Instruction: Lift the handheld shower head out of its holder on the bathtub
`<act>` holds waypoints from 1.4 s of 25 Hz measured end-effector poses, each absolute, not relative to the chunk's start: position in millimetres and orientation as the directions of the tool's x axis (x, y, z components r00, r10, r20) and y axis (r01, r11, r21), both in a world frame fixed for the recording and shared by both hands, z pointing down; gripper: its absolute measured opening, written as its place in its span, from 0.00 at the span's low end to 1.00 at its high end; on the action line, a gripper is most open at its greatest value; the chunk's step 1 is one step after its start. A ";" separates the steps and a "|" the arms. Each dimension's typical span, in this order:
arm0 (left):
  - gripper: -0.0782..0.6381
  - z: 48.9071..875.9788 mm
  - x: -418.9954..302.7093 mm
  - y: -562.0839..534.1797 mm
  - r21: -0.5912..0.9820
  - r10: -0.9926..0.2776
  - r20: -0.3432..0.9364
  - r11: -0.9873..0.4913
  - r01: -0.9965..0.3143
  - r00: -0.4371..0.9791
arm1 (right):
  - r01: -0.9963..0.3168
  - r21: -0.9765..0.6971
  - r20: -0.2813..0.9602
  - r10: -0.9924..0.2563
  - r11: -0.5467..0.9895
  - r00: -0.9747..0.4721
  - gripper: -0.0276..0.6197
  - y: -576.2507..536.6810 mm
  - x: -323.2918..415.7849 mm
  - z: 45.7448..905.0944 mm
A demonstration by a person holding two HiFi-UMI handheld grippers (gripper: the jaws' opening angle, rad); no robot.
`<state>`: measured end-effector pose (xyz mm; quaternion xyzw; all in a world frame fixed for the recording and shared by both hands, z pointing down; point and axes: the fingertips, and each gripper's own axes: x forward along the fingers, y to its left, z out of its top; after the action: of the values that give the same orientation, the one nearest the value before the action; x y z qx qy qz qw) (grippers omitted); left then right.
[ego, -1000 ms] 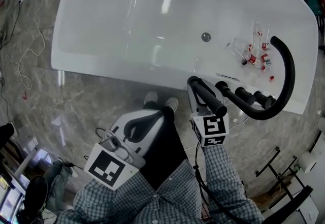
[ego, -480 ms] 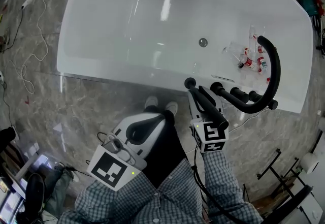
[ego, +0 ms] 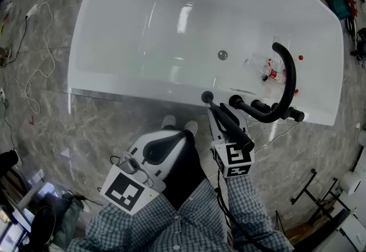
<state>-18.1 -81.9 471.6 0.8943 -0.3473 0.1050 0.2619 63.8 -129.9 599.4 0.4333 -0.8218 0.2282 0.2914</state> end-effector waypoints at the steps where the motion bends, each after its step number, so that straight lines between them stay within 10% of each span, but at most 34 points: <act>1: 0.12 469.0 -16.5 -81.6 0.393 -0.564 0.368 -0.626 -0.674 0.739 | -0.843 -0.132 0.673 -0.576 0.522 -0.463 0.25 -127.3 64.1 598.1; 35: 0.12 366.1 -2.4 -80.7 0.302 -0.602 0.295 -0.678 -0.671 0.742 | -0.808 -0.095 0.616 -0.603 0.581 -0.506 0.25 -106.4 79.3 469.3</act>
<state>-2.4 -80.7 366.1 0.9118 -0.3491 0.0858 0.1984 79.3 -106.4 469.3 0.4165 -0.8470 0.1891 0.2708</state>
